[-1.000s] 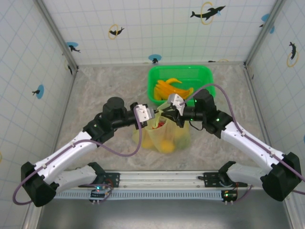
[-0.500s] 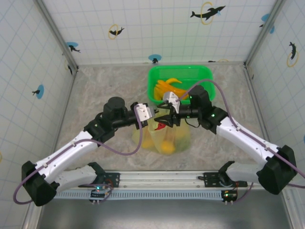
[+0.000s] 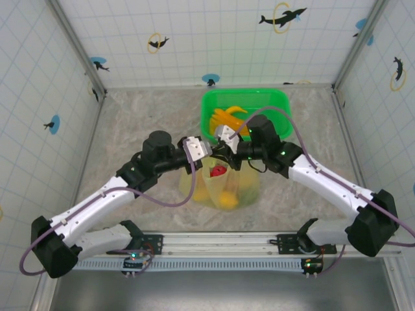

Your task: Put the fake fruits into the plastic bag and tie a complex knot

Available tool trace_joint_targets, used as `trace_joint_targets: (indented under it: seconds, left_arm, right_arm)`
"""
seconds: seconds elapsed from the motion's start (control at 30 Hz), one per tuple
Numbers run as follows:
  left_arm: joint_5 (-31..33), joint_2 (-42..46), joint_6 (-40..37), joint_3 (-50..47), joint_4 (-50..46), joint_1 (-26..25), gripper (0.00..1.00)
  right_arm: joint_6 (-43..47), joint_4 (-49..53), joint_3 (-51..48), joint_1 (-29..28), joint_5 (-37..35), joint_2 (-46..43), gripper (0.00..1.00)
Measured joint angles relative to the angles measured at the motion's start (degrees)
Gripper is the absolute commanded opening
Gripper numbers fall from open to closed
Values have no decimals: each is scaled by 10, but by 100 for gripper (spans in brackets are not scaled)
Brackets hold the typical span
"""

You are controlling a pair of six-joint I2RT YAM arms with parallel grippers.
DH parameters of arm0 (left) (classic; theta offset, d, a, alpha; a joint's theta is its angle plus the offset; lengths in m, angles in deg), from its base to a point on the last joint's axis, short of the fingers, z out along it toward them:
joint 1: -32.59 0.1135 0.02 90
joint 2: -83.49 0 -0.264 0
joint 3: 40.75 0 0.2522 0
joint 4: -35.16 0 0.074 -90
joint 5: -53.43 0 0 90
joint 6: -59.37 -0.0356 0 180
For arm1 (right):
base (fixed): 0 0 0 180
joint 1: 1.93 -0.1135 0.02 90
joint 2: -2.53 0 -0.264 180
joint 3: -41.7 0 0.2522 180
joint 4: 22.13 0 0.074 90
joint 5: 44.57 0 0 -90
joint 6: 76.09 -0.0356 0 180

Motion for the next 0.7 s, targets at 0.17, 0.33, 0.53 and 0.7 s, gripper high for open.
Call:
trace_joint_targets:
  seconds: [0.17,0.33,0.53,0.7]
  left_arm:
    - [18,0,25,0,7,0,36]
    - [21,12,59,-2,21,0,63]
    - [23,70,101,-19,25,0,69]
    - [40,155,132,-68,25,0,74]
  right_arm:
    - [14,12,2,-1,-20,-1,0]
    - [26,18,3,3,-25,-2,0]
    - [28,6,3,26,8,-20,0]
    - [19,-25,-18,59,55,-46,0]
